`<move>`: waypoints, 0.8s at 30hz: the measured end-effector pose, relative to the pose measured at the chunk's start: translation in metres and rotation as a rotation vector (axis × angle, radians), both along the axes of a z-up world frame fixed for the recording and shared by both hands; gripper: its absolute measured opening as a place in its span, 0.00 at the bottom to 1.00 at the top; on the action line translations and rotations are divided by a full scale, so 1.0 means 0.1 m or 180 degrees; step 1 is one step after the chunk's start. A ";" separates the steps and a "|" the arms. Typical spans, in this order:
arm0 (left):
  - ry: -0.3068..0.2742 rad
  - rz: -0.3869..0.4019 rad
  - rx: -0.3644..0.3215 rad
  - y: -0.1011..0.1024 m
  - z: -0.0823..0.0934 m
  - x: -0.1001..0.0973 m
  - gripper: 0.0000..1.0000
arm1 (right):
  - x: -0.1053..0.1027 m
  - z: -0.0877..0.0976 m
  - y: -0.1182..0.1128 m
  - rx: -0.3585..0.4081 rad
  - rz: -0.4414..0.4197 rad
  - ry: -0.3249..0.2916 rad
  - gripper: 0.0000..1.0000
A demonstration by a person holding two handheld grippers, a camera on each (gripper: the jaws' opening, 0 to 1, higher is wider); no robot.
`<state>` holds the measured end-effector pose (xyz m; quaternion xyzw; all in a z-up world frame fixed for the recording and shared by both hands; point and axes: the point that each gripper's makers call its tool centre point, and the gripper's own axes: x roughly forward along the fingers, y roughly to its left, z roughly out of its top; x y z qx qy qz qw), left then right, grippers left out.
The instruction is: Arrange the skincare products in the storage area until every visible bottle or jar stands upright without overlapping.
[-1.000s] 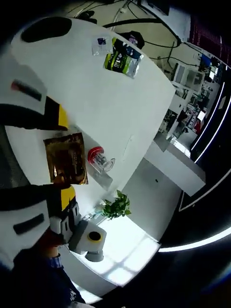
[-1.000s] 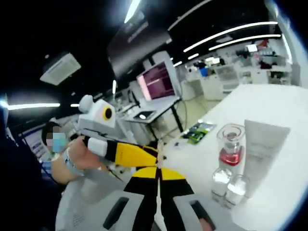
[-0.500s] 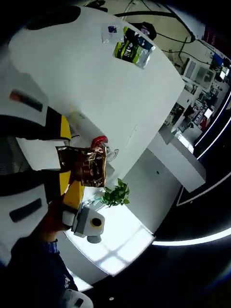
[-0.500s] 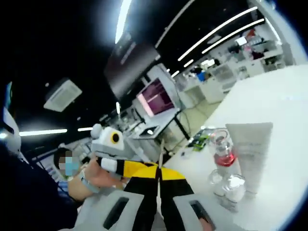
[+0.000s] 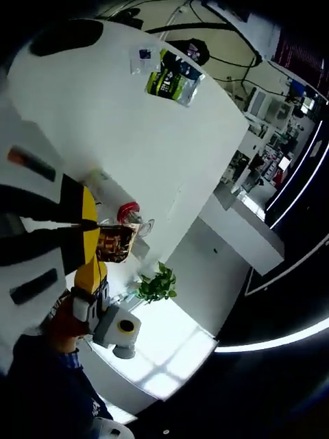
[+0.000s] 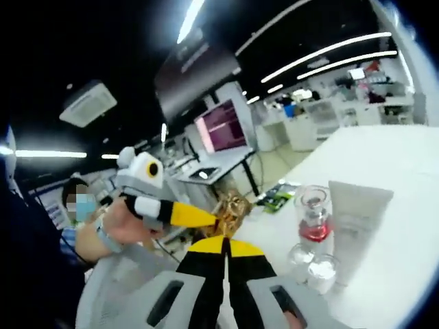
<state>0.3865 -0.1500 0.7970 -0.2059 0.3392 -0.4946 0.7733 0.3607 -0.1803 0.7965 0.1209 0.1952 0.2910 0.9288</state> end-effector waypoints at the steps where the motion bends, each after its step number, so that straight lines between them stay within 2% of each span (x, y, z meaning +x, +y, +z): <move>1: 0.0012 -0.0007 0.0001 0.00 -0.01 0.00 0.00 | 0.00 -0.01 -0.01 -0.0048 -0.0020 -0.0011 0.00; 7: -0.0007 -0.0051 0.0049 -0.01 -0.03 -0.02 0.00 | 0.01 0.01 -0.04 -0.0014 -0.0073 -0.0094 0.00; 10: 0.0080 -0.0163 0.0001 -0.05 -0.03 -0.07 0.00 | 0.05 0.08 -0.09 0.0277 -0.0204 -0.0091 0.00; 14: 0.0030 -0.0195 0.0000 -0.06 -0.02 -0.10 0.00 | 0.02 0.11 -0.08 0.0401 -0.0134 -0.0068 0.00; 17: 0.0015 -0.0187 0.0098 -0.05 -0.07 -0.07 0.00 | 0.03 0.08 -0.04 0.0361 -0.0098 -0.0021 0.00; 19: 0.0038 -0.0193 0.0134 -0.04 -0.09 -0.07 0.00 | 0.01 0.07 -0.01 0.0211 -0.0055 -0.0067 0.00; 21: 0.0055 -0.0181 0.0125 -0.03 -0.09 -0.08 0.00 | 0.00 0.08 -0.01 0.0096 -0.0049 -0.0149 0.00; 24: 0.0136 -0.0137 0.0062 -0.01 -0.07 -0.06 0.00 | 0.01 0.08 -0.01 0.0077 -0.0053 -0.0140 0.00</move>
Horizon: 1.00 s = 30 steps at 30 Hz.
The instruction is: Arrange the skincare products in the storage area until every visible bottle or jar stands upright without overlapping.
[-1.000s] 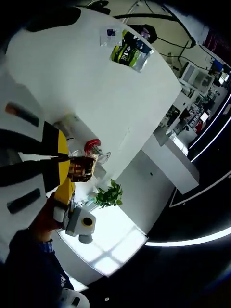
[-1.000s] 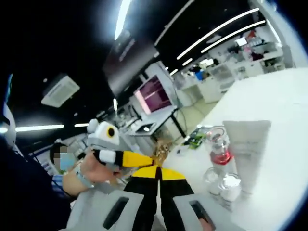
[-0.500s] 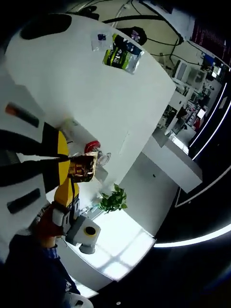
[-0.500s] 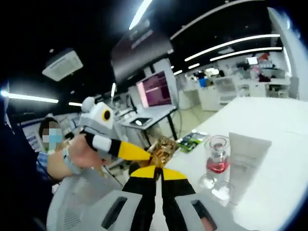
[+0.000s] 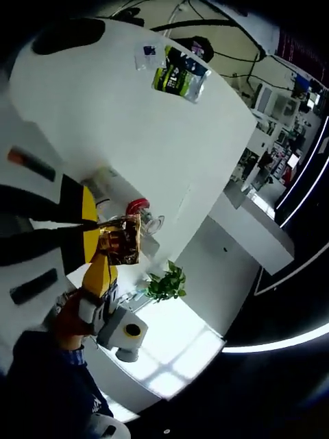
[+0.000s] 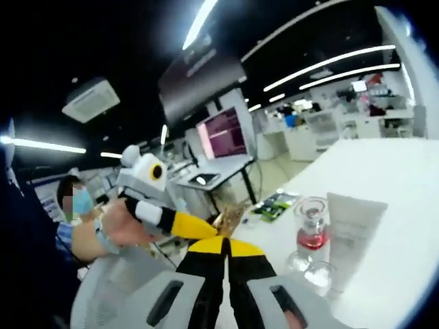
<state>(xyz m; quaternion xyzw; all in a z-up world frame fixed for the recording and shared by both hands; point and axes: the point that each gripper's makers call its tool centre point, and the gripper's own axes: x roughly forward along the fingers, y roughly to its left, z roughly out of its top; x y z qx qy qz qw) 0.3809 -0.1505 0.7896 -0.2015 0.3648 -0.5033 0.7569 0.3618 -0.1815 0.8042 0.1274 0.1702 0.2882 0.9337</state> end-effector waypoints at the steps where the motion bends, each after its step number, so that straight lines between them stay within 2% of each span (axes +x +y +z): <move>1: 0.0046 0.0005 -0.0017 0.00 0.00 0.01 0.00 | 0.01 -0.01 0.00 -0.0015 -0.0010 0.0014 0.00; 3: 0.0140 0.0005 -0.0029 0.00 -0.02 0.01 0.00 | 0.01 -0.06 -0.01 -0.0127 -0.0023 0.0043 0.00; 5: 0.0176 -0.0043 -0.0037 -0.02 -0.02 -0.01 0.00 | 0.00 -0.11 -0.05 -0.0436 -0.0035 -0.0015 0.00; 6: 0.0161 -0.0041 -0.0016 -0.03 -0.03 -0.02 0.00 | -0.01 -0.07 -0.03 -0.0468 0.0003 -0.0102 0.00; 8: 0.0054 -0.0036 0.0070 -0.03 -0.04 -0.01 0.00 | -0.04 -0.05 -0.01 -0.0406 0.0018 -0.0082 0.00; 14: 0.0063 -0.0029 0.0072 -0.01 -0.04 0.00 0.00 | -0.02 -0.09 -0.02 -0.0456 0.0020 -0.0057 0.00; 19: 0.0041 0.0020 0.0103 0.01 -0.04 0.02 0.00 | -0.04 -0.12 0.03 -0.0673 0.0070 -0.0133 0.00; 24: 0.0264 0.0055 0.0147 0.03 -0.14 0.04 0.00 | -0.04 -0.18 0.07 -0.1096 0.0124 -0.0288 0.00; 30: 0.0368 0.0050 0.0165 0.03 -0.19 0.02 0.00 | -0.08 -0.19 0.11 -0.1336 0.0190 -0.0372 0.00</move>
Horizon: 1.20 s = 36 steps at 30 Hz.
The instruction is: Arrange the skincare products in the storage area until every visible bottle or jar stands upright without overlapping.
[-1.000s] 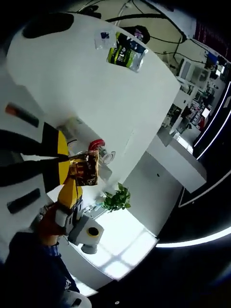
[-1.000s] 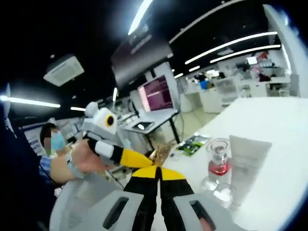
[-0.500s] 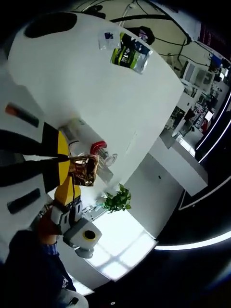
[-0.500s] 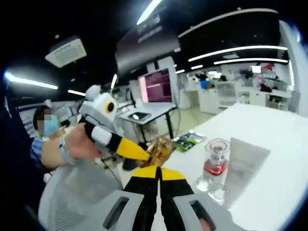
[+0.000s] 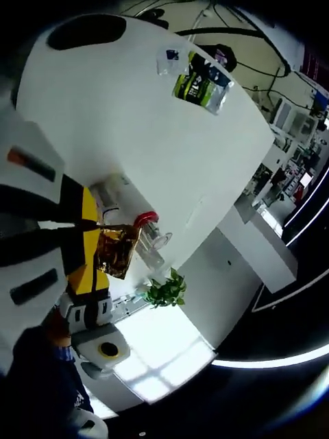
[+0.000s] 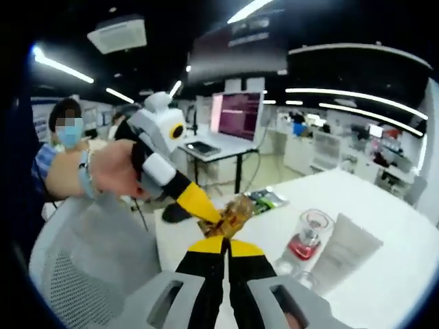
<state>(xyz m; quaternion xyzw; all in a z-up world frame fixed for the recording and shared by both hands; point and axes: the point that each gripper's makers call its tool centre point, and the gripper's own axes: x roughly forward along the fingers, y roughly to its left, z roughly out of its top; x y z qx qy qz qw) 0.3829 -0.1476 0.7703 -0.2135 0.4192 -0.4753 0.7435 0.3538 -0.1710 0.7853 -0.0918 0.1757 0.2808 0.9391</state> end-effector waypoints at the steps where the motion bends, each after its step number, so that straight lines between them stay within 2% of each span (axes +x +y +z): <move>1: 0.0015 -0.0010 0.0020 0.00 -0.01 -0.01 0.00 | 0.00 -0.01 0.00 -0.0038 0.0010 0.0001 0.00; 12: -0.0095 -0.0026 0.0197 0.02 -0.06 -0.01 0.00 | 0.03 -0.13 -0.04 -0.0077 -0.0058 0.0158 0.00; 18: -0.0055 0.0024 0.0207 0.05 -0.06 0.01 0.00 | 0.02 -0.15 -0.04 -0.0095 -0.0066 0.0169 0.00; 20: -0.0089 0.0103 0.0272 0.09 -0.08 0.05 0.00 | 0.03 -0.17 -0.06 -0.0132 -0.0094 0.0201 0.00; 21: -0.0178 0.0266 0.0400 0.17 -0.12 0.14 0.00 | 0.03 -0.20 -0.12 -0.0243 -0.0159 0.0229 0.00; 23: -0.0194 0.0354 0.0477 0.22 -0.14 0.18 0.00 | 0.03 -0.22 -0.13 -0.0278 -0.0160 0.0236 0.00; 27: -0.0113 0.0346 0.0441 0.20 -0.15 0.18 0.00 | 0.00 -0.22 -0.10 -0.0184 -0.0120 0.0295 0.00; 30: -0.0198 0.0389 0.0586 0.21 -0.19 0.25 0.00 | -0.01 -0.21 -0.06 -0.0285 -0.0057 0.0242 0.00; 34: -0.0194 0.0398 0.0601 0.15 -0.19 0.34 0.00 | -0.04 -0.24 -0.02 -0.0335 0.0034 0.0247 0.00; 36: -0.0234 0.0389 0.0697 0.10 -0.24 0.43 0.00 | -0.06 -0.26 0.01 -0.0332 0.0099 0.0283 0.00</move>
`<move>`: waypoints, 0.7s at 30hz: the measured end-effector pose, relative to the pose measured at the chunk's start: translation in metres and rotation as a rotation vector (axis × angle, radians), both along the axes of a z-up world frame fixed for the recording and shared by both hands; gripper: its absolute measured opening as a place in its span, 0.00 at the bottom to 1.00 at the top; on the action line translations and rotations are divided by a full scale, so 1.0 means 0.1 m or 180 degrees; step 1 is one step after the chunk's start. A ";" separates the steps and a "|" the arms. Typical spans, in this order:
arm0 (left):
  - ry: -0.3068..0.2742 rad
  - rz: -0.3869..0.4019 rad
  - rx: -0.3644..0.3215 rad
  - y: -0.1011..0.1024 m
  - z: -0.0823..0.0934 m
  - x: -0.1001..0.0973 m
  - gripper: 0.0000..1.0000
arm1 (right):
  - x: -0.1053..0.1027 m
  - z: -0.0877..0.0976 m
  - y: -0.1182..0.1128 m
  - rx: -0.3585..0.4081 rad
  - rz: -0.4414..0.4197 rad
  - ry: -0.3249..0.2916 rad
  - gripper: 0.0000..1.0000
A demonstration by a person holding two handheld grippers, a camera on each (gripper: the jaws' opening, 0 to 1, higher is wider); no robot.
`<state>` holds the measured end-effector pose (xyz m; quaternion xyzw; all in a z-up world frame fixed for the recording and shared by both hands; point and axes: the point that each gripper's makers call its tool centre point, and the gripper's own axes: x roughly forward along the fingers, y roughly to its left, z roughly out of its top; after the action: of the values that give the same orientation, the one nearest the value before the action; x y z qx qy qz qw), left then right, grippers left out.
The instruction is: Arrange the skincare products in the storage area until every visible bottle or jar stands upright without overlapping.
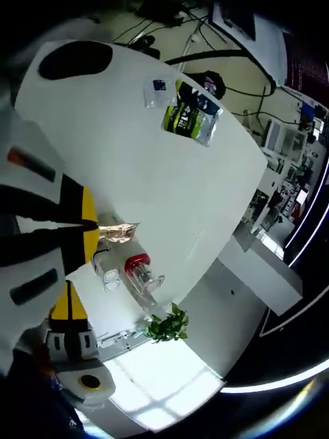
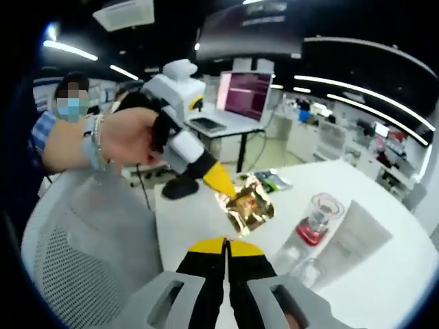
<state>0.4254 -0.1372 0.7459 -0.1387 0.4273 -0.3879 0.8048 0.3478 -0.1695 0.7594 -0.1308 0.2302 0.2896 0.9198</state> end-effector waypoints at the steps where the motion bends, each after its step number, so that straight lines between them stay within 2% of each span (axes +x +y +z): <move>1: 0.0001 -0.0041 0.0120 -0.02 -0.09 0.05 0.00 | -0.02 -0.02 0.03 0.0008 0.0047 0.0047 0.00; 3: 0.0112 -0.0025 0.0290 -0.04 -0.26 0.13 0.00 | -0.05 -0.07 0.07 -0.0002 0.0094 0.0117 0.00; 5: 0.0169 -0.0108 0.0315 -0.12 -0.38 0.20 0.00 | -0.08 -0.12 0.10 -0.0022 0.0149 0.0195 0.00; 10: 0.0181 -0.0110 0.0369 -0.23 -0.64 0.39 0.00 | -0.11 -0.18 0.14 -0.0069 0.0197 0.0264 0.00; 13: 0.0264 -0.0150 0.0530 -0.20 -0.89 0.43 0.00 | -0.13 -0.21 0.15 -0.0044 0.0202 0.0327 0.00; 17: 0.0112 -0.0212 0.0792 -0.11 -1.05 0.47 0.00 | -0.15 -0.26 0.14 -0.0102 0.0194 0.0368 0.00; 19: -0.0022 -0.0228 0.0795 -0.13 -1.05 0.48 0.00 | -0.15 -0.28 0.13 -0.0112 0.0190 0.0384 0.00; 21: -0.0055 -0.0259 0.0852 -0.12 -1.08 0.48 0.00 | -0.16 -0.29 0.14 -0.0111 0.0191 0.0408 0.00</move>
<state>0.4733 -0.1492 0.6383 -0.0092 0.4735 -0.3610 0.8034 0.3321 -0.1558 0.7300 -0.1348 0.2897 0.3207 0.8916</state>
